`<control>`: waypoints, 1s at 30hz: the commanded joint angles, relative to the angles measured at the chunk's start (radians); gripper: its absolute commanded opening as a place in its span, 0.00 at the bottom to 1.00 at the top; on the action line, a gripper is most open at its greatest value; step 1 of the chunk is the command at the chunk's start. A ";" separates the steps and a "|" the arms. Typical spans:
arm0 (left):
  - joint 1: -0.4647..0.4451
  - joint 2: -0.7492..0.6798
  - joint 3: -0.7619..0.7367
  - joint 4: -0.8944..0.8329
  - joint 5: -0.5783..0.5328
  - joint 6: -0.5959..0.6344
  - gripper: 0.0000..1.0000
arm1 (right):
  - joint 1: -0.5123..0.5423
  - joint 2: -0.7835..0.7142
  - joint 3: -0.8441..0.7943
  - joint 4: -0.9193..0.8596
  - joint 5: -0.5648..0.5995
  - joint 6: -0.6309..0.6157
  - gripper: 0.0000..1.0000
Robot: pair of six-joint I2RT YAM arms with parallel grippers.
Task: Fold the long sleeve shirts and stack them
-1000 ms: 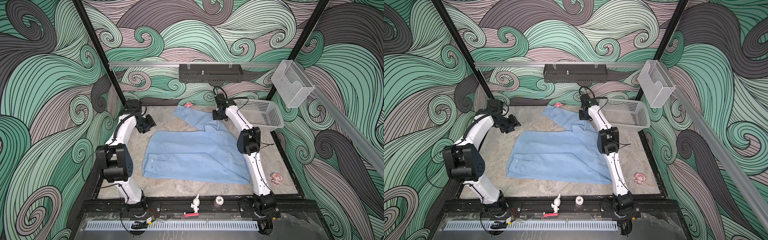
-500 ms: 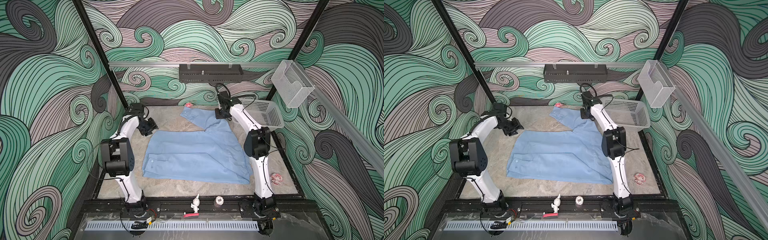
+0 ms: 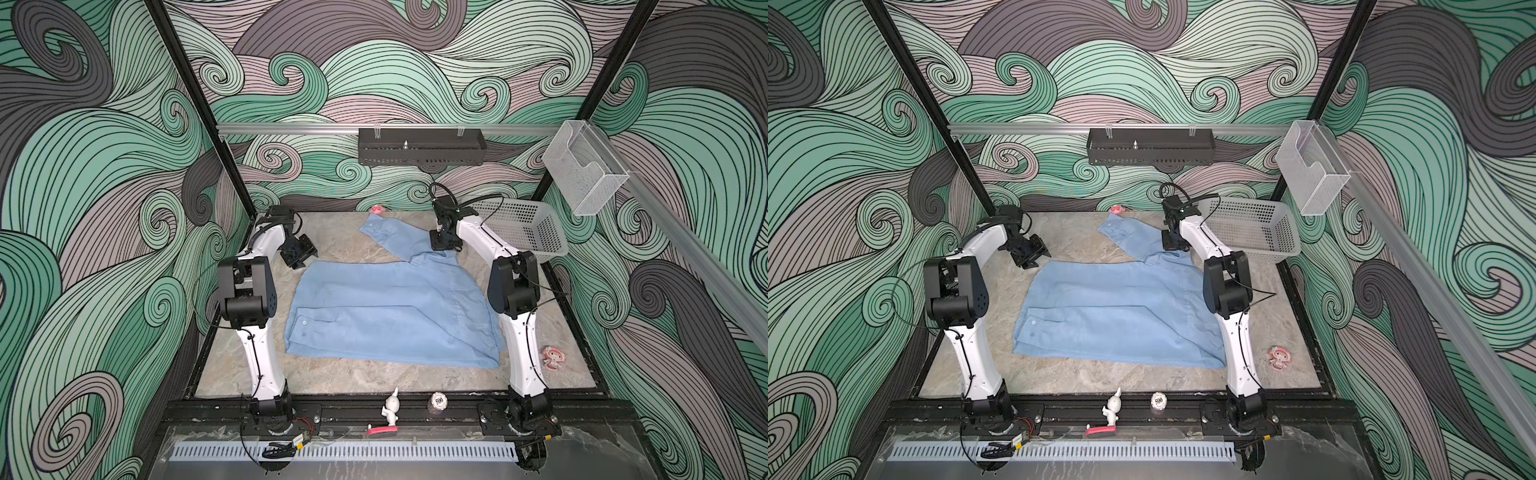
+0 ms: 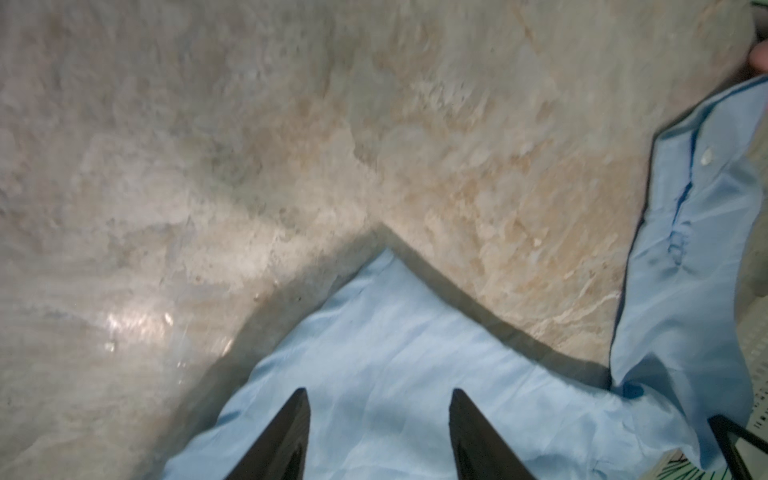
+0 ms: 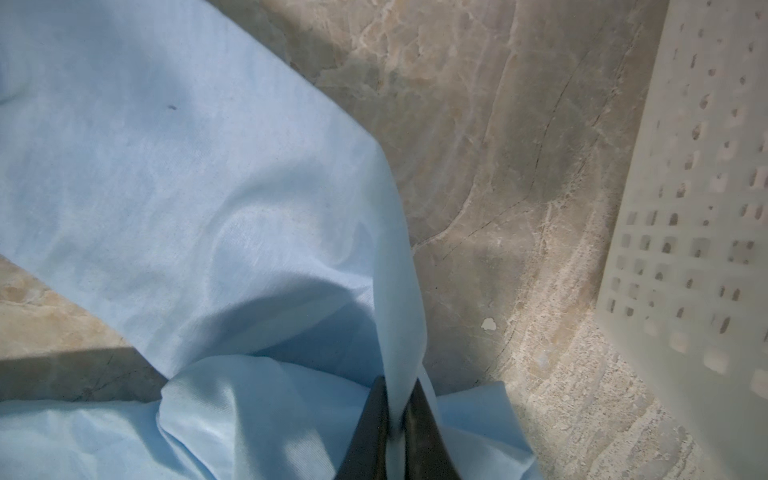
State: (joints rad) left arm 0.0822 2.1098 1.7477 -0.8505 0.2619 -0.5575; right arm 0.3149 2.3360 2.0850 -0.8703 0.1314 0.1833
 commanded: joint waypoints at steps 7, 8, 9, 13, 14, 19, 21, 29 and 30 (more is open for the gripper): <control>-0.033 0.199 0.208 -0.152 -0.113 0.060 0.54 | 0.012 -0.102 -0.084 0.047 -0.033 0.022 0.12; -0.037 0.223 0.234 -0.171 -0.113 0.063 0.53 | 0.012 -0.105 -0.088 0.049 -0.033 0.022 0.13; -0.043 0.241 0.257 -0.183 -0.114 0.067 0.53 | 0.012 -0.107 -0.091 0.050 -0.034 0.021 0.13; -0.065 0.282 0.307 -0.185 -0.119 0.077 0.52 | 0.012 -0.113 -0.105 0.051 -0.043 0.024 0.13; -0.068 0.287 0.312 -0.182 -0.119 0.077 0.51 | 0.012 -0.113 -0.113 0.053 -0.044 0.025 0.13; -0.071 0.315 0.329 -0.208 -0.115 0.087 0.39 | 0.012 -0.128 -0.150 0.070 -0.049 0.031 0.13; -0.071 0.317 0.328 -0.218 -0.115 0.094 0.31 | 0.012 -0.131 -0.157 0.074 -0.050 0.031 0.13; -0.070 0.279 0.318 -0.245 -0.168 0.104 0.02 | 0.012 -0.137 -0.161 0.074 -0.044 0.030 0.13; -0.068 0.273 0.320 -0.245 -0.177 0.106 0.00 | 0.012 -0.137 -0.158 0.074 -0.042 0.028 0.13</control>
State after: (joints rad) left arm 0.0120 2.4027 2.0495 -1.0424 0.1398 -0.4618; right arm 0.3244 2.2536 1.9274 -0.7994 0.0898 0.2024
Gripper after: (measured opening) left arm 0.049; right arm 0.130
